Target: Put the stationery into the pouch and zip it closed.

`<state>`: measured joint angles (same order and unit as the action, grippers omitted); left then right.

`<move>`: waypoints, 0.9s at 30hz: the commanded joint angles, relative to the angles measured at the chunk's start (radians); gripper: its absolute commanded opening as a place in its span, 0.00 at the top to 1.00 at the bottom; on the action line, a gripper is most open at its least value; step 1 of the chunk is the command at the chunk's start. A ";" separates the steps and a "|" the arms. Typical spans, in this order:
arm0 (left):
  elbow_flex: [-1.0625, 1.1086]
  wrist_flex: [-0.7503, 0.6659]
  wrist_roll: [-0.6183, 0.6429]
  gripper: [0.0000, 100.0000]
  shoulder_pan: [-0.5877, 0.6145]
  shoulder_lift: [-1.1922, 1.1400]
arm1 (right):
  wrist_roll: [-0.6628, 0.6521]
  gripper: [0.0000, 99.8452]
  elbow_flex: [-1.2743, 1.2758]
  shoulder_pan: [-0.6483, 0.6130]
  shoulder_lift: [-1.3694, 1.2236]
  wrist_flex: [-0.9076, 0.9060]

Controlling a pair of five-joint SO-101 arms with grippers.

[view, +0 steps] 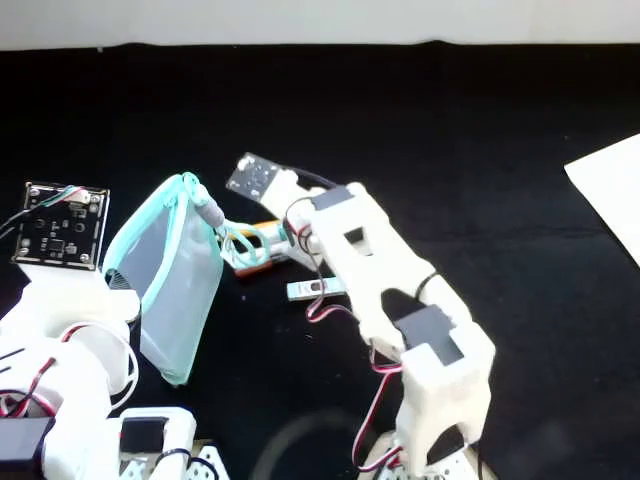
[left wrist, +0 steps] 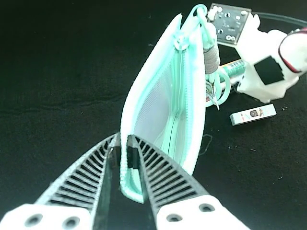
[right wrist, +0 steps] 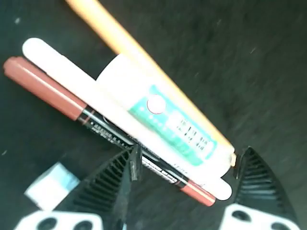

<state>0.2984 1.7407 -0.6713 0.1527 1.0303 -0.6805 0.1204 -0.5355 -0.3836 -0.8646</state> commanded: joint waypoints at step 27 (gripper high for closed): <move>0.064 0.015 0.014 0.99 0.013 -0.016 | 0.324 0.99 -0.797 0.137 -0.222 -0.564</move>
<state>0.3000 1.7407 -0.6713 0.1588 1.0303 -0.4104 -0.5271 -0.4112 -0.6199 -1.3433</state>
